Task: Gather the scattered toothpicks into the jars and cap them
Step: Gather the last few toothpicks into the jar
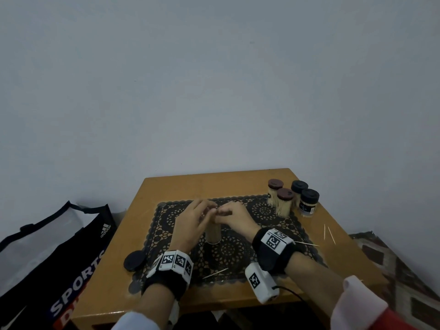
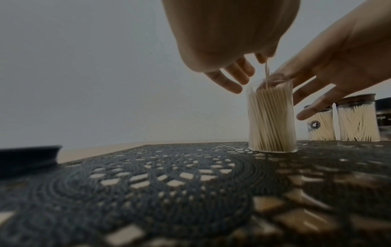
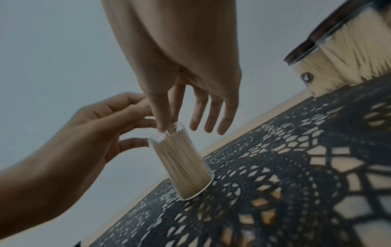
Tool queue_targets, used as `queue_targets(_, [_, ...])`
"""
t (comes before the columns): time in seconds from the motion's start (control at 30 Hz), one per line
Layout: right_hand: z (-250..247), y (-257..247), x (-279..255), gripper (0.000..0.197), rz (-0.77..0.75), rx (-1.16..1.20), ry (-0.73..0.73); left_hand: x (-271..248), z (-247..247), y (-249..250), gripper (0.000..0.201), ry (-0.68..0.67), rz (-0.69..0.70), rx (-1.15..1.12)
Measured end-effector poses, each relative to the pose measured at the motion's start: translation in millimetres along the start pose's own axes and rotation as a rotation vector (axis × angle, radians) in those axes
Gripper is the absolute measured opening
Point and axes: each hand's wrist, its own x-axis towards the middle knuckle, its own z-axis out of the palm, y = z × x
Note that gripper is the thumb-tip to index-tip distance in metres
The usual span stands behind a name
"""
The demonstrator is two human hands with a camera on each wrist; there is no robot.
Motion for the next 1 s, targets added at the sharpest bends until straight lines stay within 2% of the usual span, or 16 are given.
queue_targets(0.03, [-3,-2,-1,0.011,0.002,-0.016,-0.016,0,1,-1,0.02,-0.012,0.008,0.021])
queue_targets(0.1, [-12,-4,-4,0.023,0.03,-0.045,-0.013,1,2,-3,0.011,-0.013,-0.002,0.046])
queue_targets(0.2, [-40,8,-11,0.031,0.128,-0.122,0.031,1,3,-4,0.009,-0.017,-0.022,0.059])
queue_targets(0.3, [-83,34,-26,0.016,0.264,-0.267,0.052,2,2,-3,0.01,-0.011,-0.047,0.042])
queue_targets(0.37, [-113,51,-38,0.005,0.386,-0.389,0.138,1,1,-2,0.009,-0.009,-0.051,0.04])
queue_targets(0.47, [-148,68,-58,0.013,0.537,-0.615,0.306,1,0,0,0.008,-0.013,-0.05,0.064])
queue_targets(0.53, [-163,72,-69,0.018,0.635,-0.741,0.368,1,1,-2,0.007,-0.025,-0.067,0.076])
queue_targets(0.63, [-170,75,-77,0.03,0.756,-0.874,0.285,1,1,-5,0.003,-0.047,-0.087,0.097])
queue_targets(0.7, [-167,78,-79,0.034,0.751,-0.925,0.254,1,2,-5,0.005,-0.055,-0.088,0.108])
queue_targets(0.83, [-160,77,-77,0.019,0.681,-1.005,0.311,-1,0,-2,0.01,-0.064,-0.086,0.118])
queue_targets(0.9, [-157,73,-76,0.02,0.669,-0.998,0.322,-1,0,-2,0.01,-0.071,-0.086,0.114])
queue_targets(1.0, [-154,69,-76,0.024,0.635,-0.955,0.252,-1,-1,-3,0.01,-0.077,-0.094,0.105])
